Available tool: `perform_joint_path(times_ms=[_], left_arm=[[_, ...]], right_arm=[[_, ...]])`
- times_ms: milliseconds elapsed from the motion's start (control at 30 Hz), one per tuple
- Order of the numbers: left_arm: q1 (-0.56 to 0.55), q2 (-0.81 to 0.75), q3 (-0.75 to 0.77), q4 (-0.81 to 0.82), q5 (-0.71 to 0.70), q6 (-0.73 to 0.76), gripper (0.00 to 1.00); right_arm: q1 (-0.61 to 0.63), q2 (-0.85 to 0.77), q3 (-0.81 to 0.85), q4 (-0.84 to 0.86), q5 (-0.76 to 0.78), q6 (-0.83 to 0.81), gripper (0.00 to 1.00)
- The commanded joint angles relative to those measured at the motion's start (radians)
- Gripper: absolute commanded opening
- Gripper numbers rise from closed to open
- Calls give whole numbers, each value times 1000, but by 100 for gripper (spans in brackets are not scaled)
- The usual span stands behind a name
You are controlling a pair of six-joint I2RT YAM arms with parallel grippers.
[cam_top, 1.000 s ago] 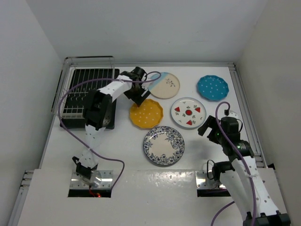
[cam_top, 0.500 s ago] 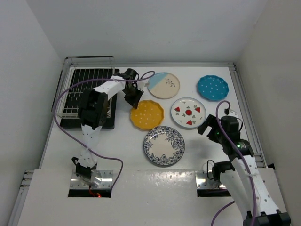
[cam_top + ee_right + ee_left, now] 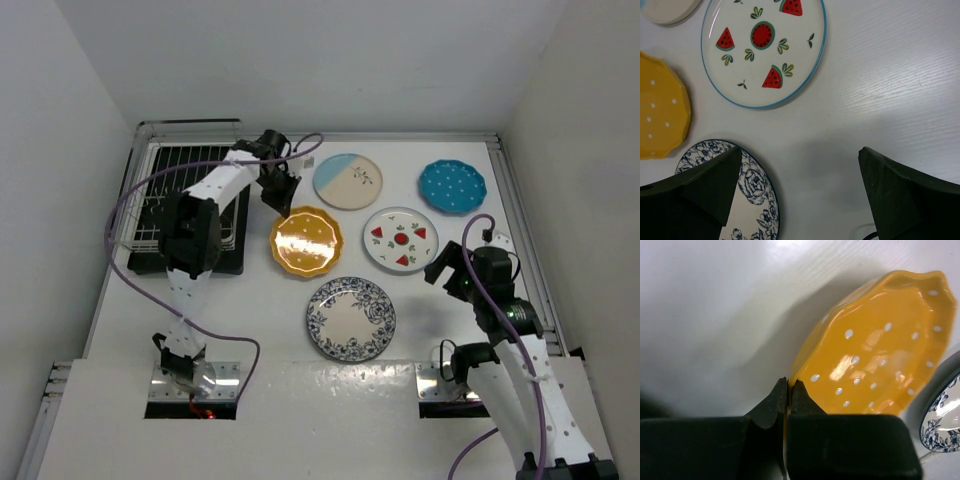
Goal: Load the plates into the dish rack
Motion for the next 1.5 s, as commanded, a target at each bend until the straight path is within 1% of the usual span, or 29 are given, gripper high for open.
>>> perform_joint_path(times_ms=[0,133,200,333,400,433,533,600,633,667,733,833,900,933,967,1033,1067,1200,1267,1300,1333,1367,1433,1467], left_arm=[[12,-259,65,83,-106,-21,0],[12,-357,36,144,-188,-1,0],[12,-368,35,154,-232,-1,0],[12,-368,35,175,-268,-1,0],[12,-368,63,175,-289,-1,0],[12,-368,103,175,-309,-1,0],[26,-350,221,175,-453,22,0],[40,-339,288,175,-511,31,0],[49,-339,348,175,-539,57,0],[67,-339,374,175,-588,68,0],[90,-353,420,186,-630,100,0],[104,-382,421,221,-714,137,0],[135,-396,421,244,-798,175,0],[144,-408,408,244,-826,189,0],[169,-426,390,256,-882,217,0],[198,-446,359,284,-927,250,0],[231,-457,326,293,-964,281,0],[319,-488,258,315,-1048,324,0],[354,-532,191,342,-1073,349,0],[389,-547,162,358,-1082,349,0],[406,-564,134,397,-1082,359,0],[420,-596,76,422,-1091,359,0],[457,-618,33,472,-1091,386,0],[468,-618,20,473,-1081,395,0]], right_arm=[[-1,-10,45,20,34,-10,99],[-1,-10,38,42,37,-1,99],[-1,-2,36,54,31,-1,99],[0,2,42,57,26,-4,99],[-3,1,47,56,34,-7,99],[-1,-7,48,53,35,-9,99],[-1,-22,51,42,51,-13,99],[-3,-34,44,34,52,-12,99],[14,-42,44,30,75,-7,99],[1,-44,41,30,60,-7,99],[-1,-56,32,31,66,-3,99],[-1,-64,18,45,66,3,99],[-1,-56,15,57,68,6,99],[-1,-57,16,62,66,5,99],[-1,-51,21,65,63,3,99],[2,-39,28,72,60,-4,99],[-1,-28,28,82,54,-7,99],[0,-1,41,94,45,-26,99],[-3,24,56,109,37,-39,99],[-1,33,70,112,23,-43,99],[-4,59,76,117,20,-50,99],[0,67,90,117,17,-50,99],[-1,103,111,120,5,-58,99],[0,110,117,117,-1,-56,99]])
